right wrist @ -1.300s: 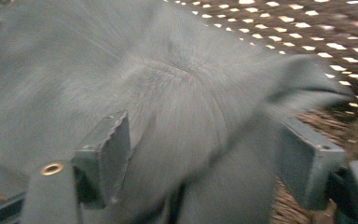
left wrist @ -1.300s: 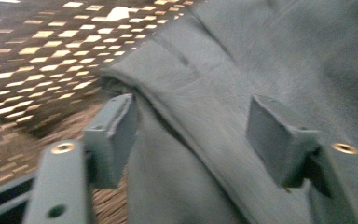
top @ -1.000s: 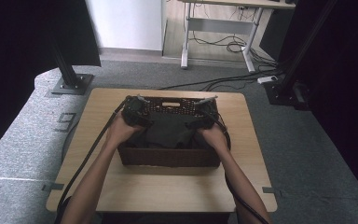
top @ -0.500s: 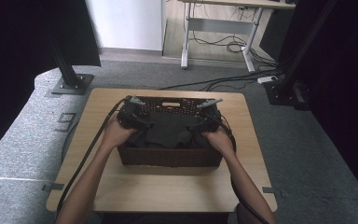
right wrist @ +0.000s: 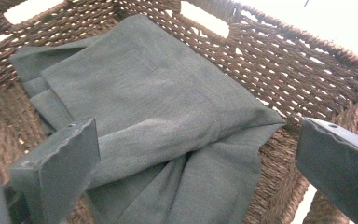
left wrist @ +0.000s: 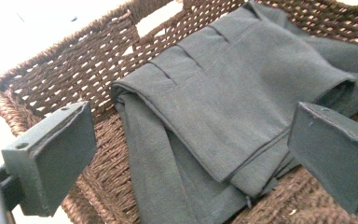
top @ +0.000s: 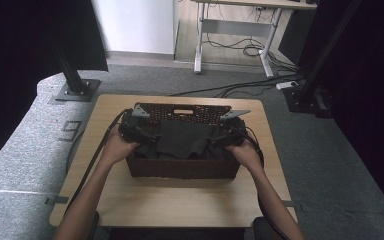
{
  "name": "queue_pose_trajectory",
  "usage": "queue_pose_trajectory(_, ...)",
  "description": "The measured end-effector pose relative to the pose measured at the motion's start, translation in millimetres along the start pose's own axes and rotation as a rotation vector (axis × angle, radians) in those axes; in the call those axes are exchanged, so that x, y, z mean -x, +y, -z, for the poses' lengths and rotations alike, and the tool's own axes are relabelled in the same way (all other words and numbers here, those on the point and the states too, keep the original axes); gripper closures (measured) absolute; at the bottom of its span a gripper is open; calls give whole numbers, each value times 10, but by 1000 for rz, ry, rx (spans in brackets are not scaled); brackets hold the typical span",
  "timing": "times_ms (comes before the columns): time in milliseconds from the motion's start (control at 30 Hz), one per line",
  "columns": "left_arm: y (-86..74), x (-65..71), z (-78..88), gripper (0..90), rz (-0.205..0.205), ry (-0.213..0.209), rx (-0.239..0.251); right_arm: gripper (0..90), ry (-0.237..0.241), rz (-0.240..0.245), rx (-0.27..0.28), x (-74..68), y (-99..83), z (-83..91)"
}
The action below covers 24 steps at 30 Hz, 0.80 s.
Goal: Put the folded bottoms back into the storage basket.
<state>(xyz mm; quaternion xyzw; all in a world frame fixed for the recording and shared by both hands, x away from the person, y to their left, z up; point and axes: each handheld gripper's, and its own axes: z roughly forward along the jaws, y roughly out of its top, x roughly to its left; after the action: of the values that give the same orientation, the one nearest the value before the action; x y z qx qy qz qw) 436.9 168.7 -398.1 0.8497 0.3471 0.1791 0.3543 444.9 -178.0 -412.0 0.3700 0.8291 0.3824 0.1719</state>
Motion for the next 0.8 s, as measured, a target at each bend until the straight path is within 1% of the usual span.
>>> queue_pose_trajectory(133, -36, 0, 71, 0, 21, -1, 21, 0, -1, 10, 10, -3, -39, 84)
queue_pose_trajectory(367, -140, -23, 191, 0, 32, -12, 46, 0, -5, 24, 21, -13, -110, 231)
queue_pose_trajectory(467, -176, -45, 236, 0, 32, -12, 48, 0, -9, 31, 24, -2, -156, 305)
queue_pose_trajectory(567, -204, -57, 265, 4, 44, -24, 60, 0, -15, 31, 30, 11, -195, 368)
queue_pose_trajectory(700, -247, -46, 312, 5, 33, -24, 60, 0, -18, 26, 47, 17, -252, 476)
queue_pose_trajectory(800, -308, -21, 358, 5, 21, -21, 60, 0, -22, 26, 53, 20, -298, 543)
